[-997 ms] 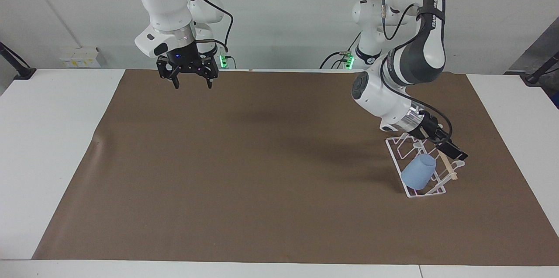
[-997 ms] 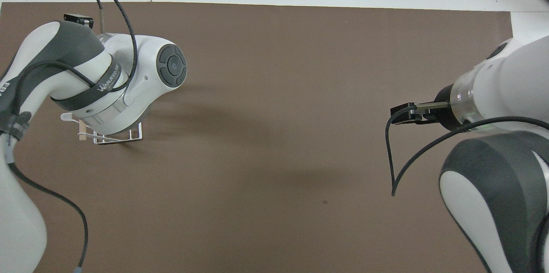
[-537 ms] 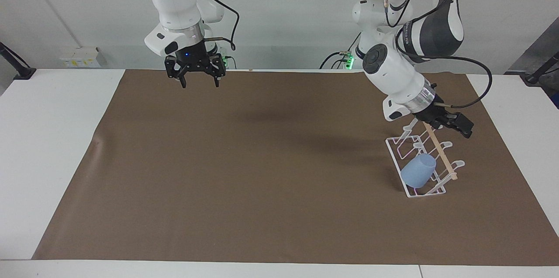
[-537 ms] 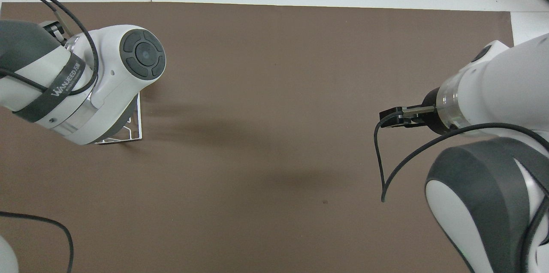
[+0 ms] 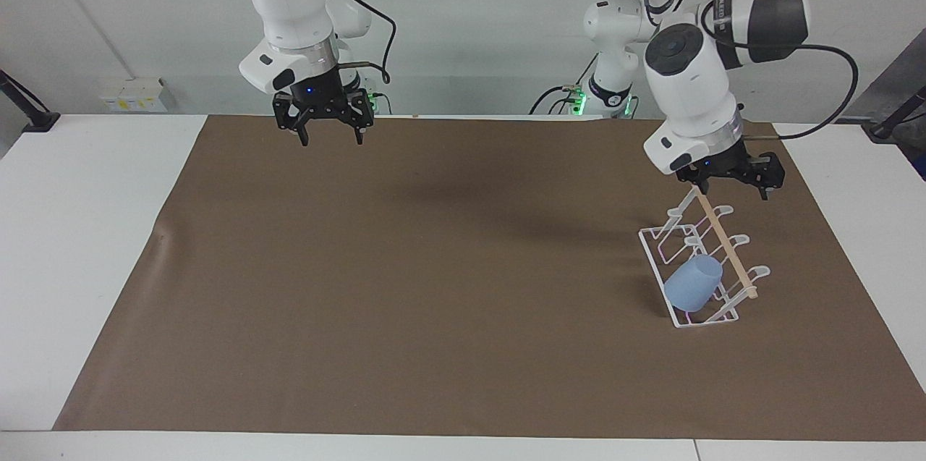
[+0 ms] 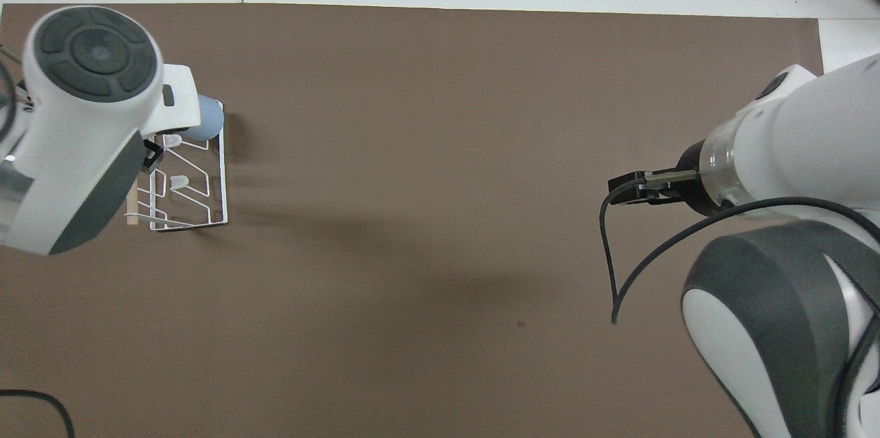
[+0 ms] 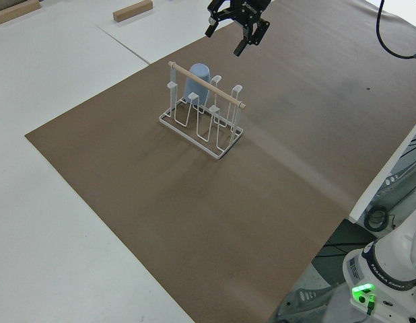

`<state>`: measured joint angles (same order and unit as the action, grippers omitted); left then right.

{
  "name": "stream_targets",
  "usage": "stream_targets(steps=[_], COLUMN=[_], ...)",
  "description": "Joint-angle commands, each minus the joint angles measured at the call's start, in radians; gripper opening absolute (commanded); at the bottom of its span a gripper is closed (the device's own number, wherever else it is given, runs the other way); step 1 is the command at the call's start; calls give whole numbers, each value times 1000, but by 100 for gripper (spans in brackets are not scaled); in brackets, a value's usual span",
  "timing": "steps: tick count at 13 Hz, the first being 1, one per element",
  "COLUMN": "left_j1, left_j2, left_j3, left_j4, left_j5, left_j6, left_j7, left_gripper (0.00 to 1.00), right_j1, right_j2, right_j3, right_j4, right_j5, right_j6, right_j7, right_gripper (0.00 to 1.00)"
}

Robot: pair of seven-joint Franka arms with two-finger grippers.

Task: Hang cup on cup holder
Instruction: 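Open the left gripper and withdraw it from the rack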

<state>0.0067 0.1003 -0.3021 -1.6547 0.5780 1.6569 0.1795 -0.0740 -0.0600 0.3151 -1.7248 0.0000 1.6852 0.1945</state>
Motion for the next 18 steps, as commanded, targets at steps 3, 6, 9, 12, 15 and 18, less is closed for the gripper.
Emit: stream_targets(steps=[3,6,9,12,15,18], left_j1=[99,133,200,163,59,-5], left_j2=[-114,-140,-160,-159,-157,-155], left_j3=[-2,3,1,93,248,301], left_j4=[-17,-11,-7,4,52,53], left_j5=[-327,-430,-507,-569,-635,-629], left_j6=[-13,-41,-77,-104,-152,-146], left_j7=[-8,-9,-8,-8,-6,-6], left_gripper=[100,100,100,100,100,100], right_j1=[-13,-13,-13,-13,-15,-15], right_j2=[-11,-11,-11,-11,-11,-11], right_j3=[4,4,4,4,4,2], right_j4=[-2,-2,-2,-4,-4,-2], right_j5=[23,23,23,23,23,23], right_j6=[7,5,5,5,2,4], right_j7=[-17,-15,-15,-17,-17,-17], right_gripper=[100,100,100,100,100,100])
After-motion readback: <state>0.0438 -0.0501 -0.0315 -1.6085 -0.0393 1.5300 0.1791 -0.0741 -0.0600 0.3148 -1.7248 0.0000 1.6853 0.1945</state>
